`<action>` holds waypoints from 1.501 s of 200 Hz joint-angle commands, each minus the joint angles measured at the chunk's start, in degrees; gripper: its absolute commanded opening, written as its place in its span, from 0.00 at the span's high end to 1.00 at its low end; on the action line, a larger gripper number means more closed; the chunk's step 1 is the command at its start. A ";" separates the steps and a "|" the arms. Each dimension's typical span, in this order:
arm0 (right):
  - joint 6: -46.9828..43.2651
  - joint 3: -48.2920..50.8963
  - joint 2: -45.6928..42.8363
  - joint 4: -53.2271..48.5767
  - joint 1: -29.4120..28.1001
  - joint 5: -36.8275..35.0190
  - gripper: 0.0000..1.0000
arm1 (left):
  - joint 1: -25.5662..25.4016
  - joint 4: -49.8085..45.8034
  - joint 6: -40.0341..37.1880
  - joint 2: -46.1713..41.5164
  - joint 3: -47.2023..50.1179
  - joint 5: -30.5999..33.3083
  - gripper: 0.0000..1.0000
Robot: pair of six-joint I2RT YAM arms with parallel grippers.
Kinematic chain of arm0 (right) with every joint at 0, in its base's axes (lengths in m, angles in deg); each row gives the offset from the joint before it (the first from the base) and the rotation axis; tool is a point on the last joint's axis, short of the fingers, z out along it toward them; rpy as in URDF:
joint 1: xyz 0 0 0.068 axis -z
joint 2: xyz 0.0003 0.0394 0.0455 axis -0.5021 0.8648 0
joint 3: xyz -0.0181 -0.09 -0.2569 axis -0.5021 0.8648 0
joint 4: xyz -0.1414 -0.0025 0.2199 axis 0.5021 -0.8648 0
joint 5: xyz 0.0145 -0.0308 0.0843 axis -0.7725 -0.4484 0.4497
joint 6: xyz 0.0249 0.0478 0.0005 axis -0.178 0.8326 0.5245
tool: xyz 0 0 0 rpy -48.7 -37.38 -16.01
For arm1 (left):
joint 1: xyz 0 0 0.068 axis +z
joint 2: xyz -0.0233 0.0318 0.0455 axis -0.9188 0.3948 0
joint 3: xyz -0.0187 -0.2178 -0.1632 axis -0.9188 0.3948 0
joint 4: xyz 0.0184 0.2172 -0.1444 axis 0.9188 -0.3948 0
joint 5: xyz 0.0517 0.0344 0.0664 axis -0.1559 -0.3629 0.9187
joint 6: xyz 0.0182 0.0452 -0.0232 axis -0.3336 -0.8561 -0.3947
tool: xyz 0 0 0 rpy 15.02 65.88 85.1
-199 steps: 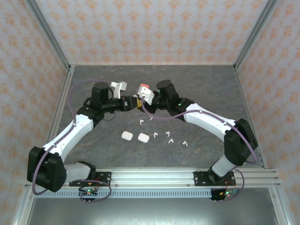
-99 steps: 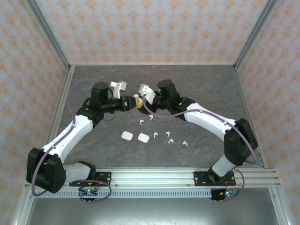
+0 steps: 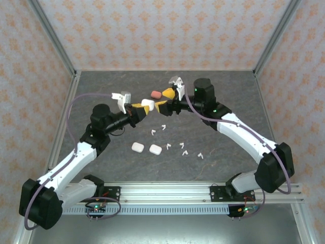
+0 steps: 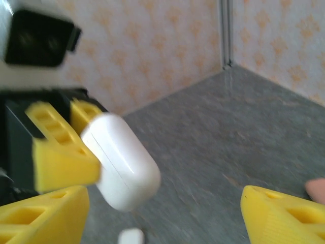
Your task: Insert the wireless bluetooth earbuds into the charging case
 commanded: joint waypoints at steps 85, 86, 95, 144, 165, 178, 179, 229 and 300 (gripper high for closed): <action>7.67 -7.50 4.66 7.47 -2.38 3.98 0.28 | -1.28 12.37 -4.87 -7.20 2.89 6.53 1.00; 7.63 -7.63 4.76 7.47 -2.46 4.01 0.28 | -1.25 12.37 -4.85 -7.19 2.89 6.53 1.00; 7.67 -7.98 5.17 7.48 -2.66 4.19 0.28 | -1.30 12.46 -4.91 -7.18 2.87 6.53 1.00; 8.38 -9.37 6.89 7.78 -3.13 3.73 0.28 | -1.67 12.71 -5.14 -6.83 2.72 5.93 1.00; 8.46 -10.31 7.38 6.70 -3.13 1.79 0.29 | -1.83 12.67 -5.29 -6.55 2.48 5.31 1.00; 8.12 -11.51 7.94 4.88 -3.04 0.64 0.31 | -1.92 12.70 -5.25 -6.43 2.30 5.21 1.00; 8.04 -11.58 8.05 4.72 -3.04 0.53 0.31 | -1.92 12.71 -5.26 -6.41 2.29 5.21 1.00; 8.23 -14.72 10.36 1.95 -2.65 -0.48 0.31 | -2.31 11.53 -5.82 -6.54 1.93 5.11 1.00; 10.80 -14.08 5.61 1.07 -0.21 -0.14 0.31 | -2.41 8.60 -10.66 -7.48 2.00 6.27 1.00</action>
